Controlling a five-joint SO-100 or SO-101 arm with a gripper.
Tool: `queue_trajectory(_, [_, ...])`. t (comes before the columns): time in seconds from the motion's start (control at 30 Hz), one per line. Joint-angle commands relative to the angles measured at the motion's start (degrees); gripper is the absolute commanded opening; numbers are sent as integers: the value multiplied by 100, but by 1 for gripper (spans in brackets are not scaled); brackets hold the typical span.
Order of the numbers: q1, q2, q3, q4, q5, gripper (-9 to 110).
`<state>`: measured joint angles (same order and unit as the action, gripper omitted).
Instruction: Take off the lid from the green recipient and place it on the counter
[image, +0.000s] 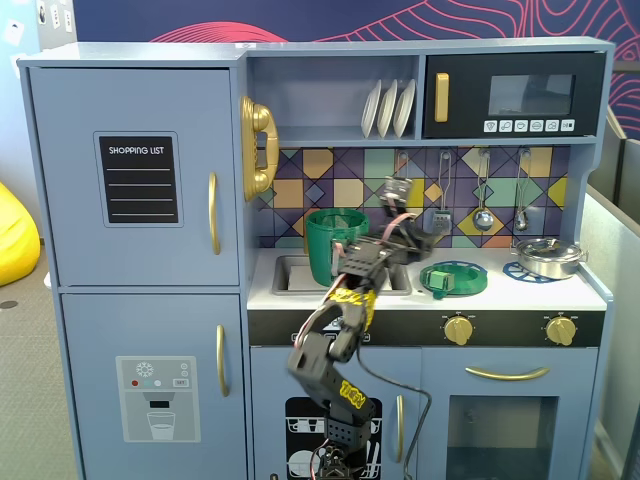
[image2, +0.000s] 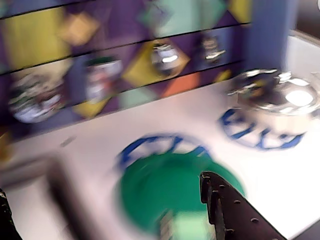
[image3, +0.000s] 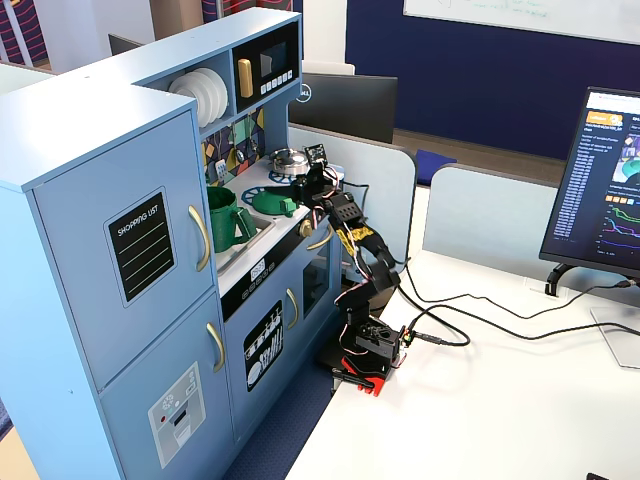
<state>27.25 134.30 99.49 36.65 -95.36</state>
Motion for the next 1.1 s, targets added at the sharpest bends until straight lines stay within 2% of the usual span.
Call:
queue_trajectory(0.0, [-483, 1345, -202, 2048, -316, 45])
queue_trajectory(0.07, [-703, 1872, 176, 2865, -334, 45])
queue_trajectory(0.13, [-888, 2426, 817, 3155, -404, 44])
queue_trajectory(0.47, [-1723, 4148, 3551, 3190, -158, 42])
queue_trajectory(0.6, [-2048, 4438, 4649, 2742, -158, 42])
queue_trajectory(0.73, [-2136, 4526, 5845, 1485, -211, 41])
queue_trajectory(0.83, [-2285, 4474, 6442, 686, 114, 41])
queue_trajectory(0.97, [-2452, 4781, 7207, 193, 220, 41])
queue_trajectory(1.07, [-2522, 4781, 7225, 562, 448, 38])
